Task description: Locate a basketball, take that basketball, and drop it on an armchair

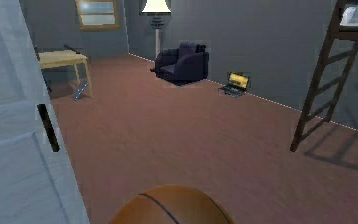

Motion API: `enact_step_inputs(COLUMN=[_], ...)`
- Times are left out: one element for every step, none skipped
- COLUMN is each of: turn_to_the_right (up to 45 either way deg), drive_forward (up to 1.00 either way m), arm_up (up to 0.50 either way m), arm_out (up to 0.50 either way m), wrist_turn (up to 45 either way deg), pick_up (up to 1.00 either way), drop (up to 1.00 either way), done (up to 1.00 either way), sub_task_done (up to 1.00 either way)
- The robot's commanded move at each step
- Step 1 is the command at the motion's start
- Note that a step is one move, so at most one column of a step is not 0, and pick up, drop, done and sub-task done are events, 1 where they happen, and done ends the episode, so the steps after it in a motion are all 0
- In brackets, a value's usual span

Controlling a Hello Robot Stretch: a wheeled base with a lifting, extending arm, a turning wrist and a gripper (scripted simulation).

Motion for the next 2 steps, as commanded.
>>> enact_step_inputs(turn_to_the_right=[0.0, 24.0], drive_forward=[1.0, 0.0], arm_up=[0.0, 0.0], arm_out=[0.0, 0.0], wrist_turn=[0.0, 0.0], pick_up=[0.0, 0.0], drop=[0.0, 0.0], done=[0.0, 0.0], sub_task_done=[0.0, 0.0])
